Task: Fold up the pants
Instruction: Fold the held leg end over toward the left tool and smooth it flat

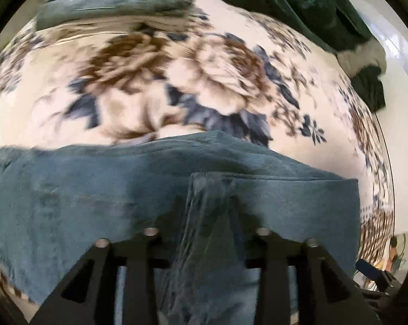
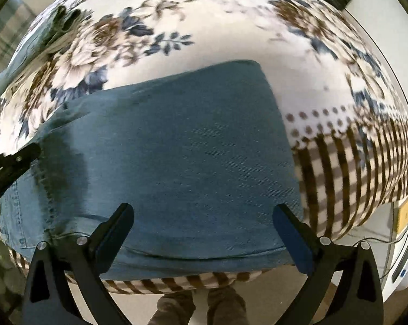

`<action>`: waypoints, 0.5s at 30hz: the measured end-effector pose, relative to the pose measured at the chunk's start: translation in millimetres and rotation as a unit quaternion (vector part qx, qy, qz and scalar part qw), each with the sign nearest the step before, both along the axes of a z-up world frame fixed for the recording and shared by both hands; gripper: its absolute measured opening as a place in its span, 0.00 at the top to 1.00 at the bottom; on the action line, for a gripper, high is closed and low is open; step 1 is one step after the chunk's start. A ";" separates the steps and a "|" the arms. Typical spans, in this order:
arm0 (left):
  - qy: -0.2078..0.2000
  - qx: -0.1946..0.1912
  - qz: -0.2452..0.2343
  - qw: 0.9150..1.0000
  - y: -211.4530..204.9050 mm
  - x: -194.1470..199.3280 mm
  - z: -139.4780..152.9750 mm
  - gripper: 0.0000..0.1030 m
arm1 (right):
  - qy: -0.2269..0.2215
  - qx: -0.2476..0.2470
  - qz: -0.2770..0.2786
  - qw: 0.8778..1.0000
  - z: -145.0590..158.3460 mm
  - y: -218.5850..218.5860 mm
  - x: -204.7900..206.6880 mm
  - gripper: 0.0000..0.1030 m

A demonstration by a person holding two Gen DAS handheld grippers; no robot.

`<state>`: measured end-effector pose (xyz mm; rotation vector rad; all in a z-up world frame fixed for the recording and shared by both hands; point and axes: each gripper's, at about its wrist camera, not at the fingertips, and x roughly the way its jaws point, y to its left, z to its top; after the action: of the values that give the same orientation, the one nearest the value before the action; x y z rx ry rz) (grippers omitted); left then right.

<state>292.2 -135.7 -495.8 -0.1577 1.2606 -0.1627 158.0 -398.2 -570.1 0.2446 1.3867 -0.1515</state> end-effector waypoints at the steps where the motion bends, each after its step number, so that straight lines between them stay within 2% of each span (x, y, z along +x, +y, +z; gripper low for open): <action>1: -0.001 -0.001 0.008 1.000 6.7 -4.9 4.4 0.27 | 0.000 -0.001 0.005 1.000 2.3 3.7 1.3 0.00; 2: 0.001 -0.004 0.013 1.000 13.1 -9.8 7.7 0.11 | -0.001 -0.004 0.011 1.000 5.4 10.1 2.3 0.00; 5: 0.007 0.017 0.053 0.998 36.1 -26.3 14.2 0.10 | 0.001 -0.010 0.023 1.000 13.6 25.5 2.6 0.00; 7: 0.007 0.006 0.084 0.996 52.4 -35.7 17.3 0.10 | 0.002 -0.011 0.024 1.000 19.6 33.6 1.2 0.00; 10: -0.001 -0.020 0.147 0.989 84.4 -55.6 25.0 0.10 | 0.001 -0.012 0.026 1.000 28.8 46.4 0.2 0.00; 12: 0.001 -0.036 0.191 0.981 111.0 -72.9 28.6 0.10 | 0.006 -0.003 0.029 1.000 32.3 54.8 0.9 0.00; 15: 0.010 -0.050 0.262 0.964 155.7 -101.7 29.9 0.10 | 0.010 -0.013 0.035 0.999 33.4 68.7 2.4 0.00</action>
<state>190.5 19.9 -465.9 -0.5746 1.1915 0.2332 160.4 -329.5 -536.7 0.1731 1.4100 -0.1136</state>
